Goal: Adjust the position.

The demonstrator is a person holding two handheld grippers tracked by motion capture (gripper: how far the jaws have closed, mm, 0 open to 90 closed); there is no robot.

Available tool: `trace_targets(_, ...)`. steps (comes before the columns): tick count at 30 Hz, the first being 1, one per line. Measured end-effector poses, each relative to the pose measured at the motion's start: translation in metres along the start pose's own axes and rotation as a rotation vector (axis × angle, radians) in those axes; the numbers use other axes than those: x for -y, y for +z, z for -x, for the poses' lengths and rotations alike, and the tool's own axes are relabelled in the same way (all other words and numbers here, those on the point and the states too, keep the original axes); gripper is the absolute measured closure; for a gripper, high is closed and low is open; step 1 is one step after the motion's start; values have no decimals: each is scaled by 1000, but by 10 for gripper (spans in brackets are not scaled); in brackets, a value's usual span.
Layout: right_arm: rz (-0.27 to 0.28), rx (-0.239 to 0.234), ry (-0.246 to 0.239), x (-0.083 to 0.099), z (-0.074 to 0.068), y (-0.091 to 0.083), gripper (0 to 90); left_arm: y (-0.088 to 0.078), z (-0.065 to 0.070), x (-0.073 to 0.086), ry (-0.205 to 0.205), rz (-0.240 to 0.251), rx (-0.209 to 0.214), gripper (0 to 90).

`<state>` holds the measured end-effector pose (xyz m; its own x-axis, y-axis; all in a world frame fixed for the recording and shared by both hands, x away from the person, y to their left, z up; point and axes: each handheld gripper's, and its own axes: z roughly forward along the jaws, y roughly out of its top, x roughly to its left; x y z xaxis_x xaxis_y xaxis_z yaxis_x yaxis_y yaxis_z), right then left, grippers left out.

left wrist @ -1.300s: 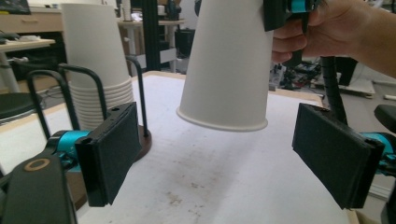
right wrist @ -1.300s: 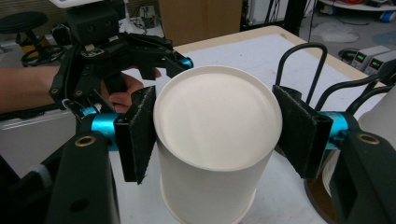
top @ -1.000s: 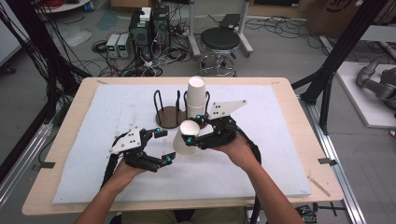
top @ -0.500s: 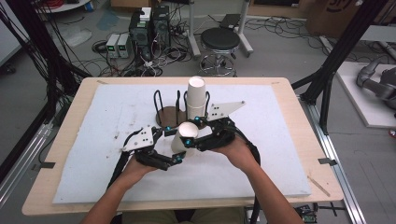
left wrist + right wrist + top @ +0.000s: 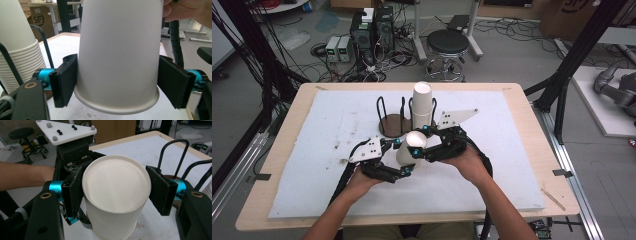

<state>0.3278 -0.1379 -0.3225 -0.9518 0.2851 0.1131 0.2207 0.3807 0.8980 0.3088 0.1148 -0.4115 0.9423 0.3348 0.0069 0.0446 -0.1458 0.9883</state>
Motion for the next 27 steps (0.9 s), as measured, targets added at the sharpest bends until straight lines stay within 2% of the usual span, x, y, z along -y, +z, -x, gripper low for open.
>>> trace_targets(6,0,-16,22,6,1,-4,346,0,3,-3,26,-49,4,269)
trace_targets(7,-1,-15,23,8,2,-4,333,0,3,-5,23,-59,7,271)
trace_targets(10,4,10,27,12,2,-6,212,0,3,-10,26,-85,13,276)
trace_targets(12,12,-5,29,13,3,-9,209,0,3,-14,40,-116,16,280)
trace_targets(17,39,-17,-20,12,3,-19,200,2,0,-25,76,-218,44,280)
trace_targets(20,26,-21,-44,12,5,-26,200,2,0,-30,81,-245,50,280)
trace_targets(23,-9,-15,-78,12,6,-32,200,0,-2,-36,95,-284,56,280)
trace_targets(27,-69,23,-147,13,7,-38,200,0,-2,-41,108,-322,66,280)
